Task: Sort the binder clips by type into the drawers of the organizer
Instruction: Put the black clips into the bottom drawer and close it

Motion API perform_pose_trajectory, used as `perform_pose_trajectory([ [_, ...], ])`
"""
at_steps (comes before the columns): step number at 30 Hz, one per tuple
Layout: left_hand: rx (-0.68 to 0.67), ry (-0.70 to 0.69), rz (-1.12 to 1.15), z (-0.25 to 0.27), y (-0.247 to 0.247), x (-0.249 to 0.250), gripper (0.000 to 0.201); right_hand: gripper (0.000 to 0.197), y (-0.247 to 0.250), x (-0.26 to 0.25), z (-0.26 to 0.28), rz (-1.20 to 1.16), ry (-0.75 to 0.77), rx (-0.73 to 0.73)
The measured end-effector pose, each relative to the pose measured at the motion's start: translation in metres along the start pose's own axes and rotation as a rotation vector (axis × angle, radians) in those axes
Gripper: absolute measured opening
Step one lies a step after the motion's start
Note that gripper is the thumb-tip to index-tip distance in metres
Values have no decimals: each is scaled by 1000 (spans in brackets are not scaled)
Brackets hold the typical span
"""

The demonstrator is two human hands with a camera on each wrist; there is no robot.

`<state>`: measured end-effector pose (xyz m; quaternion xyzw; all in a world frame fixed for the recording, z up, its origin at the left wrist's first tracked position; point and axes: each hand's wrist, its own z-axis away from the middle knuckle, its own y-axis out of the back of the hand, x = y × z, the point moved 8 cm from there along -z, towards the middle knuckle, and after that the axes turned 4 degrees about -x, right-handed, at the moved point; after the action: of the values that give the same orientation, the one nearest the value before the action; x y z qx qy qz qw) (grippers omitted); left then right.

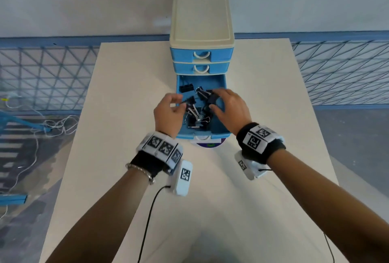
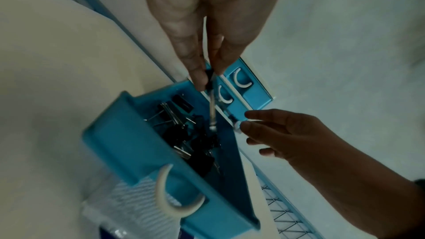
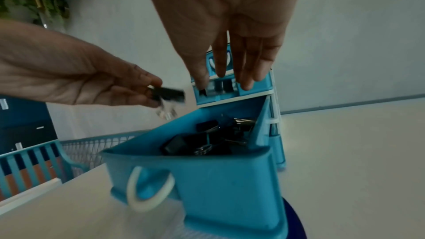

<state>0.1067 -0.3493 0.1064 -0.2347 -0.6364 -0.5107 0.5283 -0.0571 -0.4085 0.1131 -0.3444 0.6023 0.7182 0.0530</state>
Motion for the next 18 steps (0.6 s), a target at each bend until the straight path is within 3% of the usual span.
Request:
perform_pose_trajectory([
  [3,-47,-16,-108,-11,-13,-1,28,59,-3,15,-3,13,-26,-66],
  [7,-105,-152,-236,5,-22,-8,27,55,1,35,27,-33,-28,-50],
  [13,-243,-351,-425,44,-39,-11,22,41,3,65,119,-88,-50,0],
  [18,-315,-366,-502,60,-53,-15,31,64,-35,96,202,52,-95,-144],
])
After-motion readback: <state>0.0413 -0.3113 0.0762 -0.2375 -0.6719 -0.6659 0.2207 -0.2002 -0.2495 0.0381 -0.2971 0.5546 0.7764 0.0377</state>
